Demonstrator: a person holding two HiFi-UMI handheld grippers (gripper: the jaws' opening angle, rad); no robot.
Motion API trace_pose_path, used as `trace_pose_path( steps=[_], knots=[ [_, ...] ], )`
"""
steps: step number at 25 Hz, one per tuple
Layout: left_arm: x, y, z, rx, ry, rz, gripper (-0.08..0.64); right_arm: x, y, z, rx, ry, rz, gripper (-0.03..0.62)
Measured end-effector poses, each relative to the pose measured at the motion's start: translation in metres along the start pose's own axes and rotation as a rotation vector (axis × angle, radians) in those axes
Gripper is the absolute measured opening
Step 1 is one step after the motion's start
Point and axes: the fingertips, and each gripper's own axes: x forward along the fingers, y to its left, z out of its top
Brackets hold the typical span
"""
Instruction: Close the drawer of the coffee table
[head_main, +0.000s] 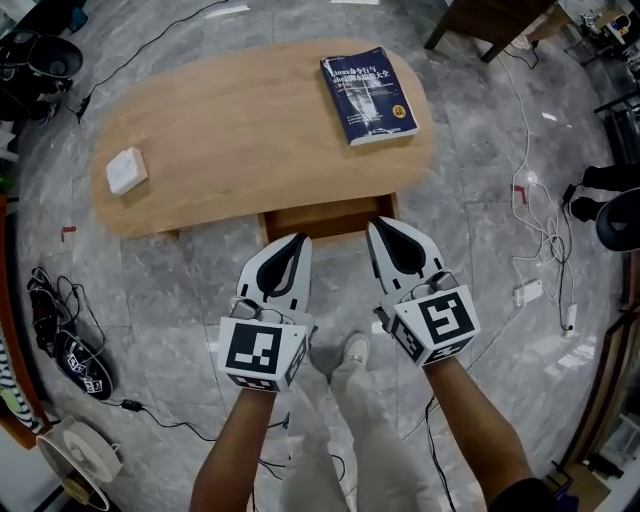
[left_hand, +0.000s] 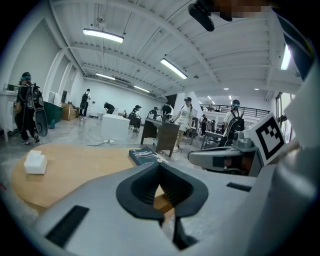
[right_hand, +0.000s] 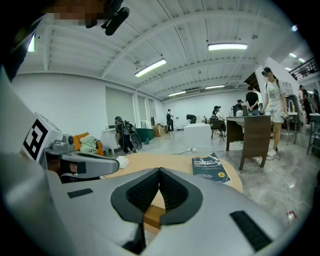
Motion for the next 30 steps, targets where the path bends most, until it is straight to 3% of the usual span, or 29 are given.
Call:
trace_pose_path(
  steps=[20,24,30],
  knots=[
    [0.01,0.016,-0.083,-0.018,0.066,0.026,0.003,0.025,-0.002,-0.08,0.035,0.039,-0.011,0.012],
    [0.012,0.026,-0.099,-0.075,0.073,0.037,0.003,0.031,0.001,-0.098,0.034,0.063,-0.008,0.012],
    [0.014,0.04,-0.116,-0.083,0.09,0.069,0.003,0.044,-0.001,-0.12,0.045,0.09,-0.007,0.012]
  ],
)
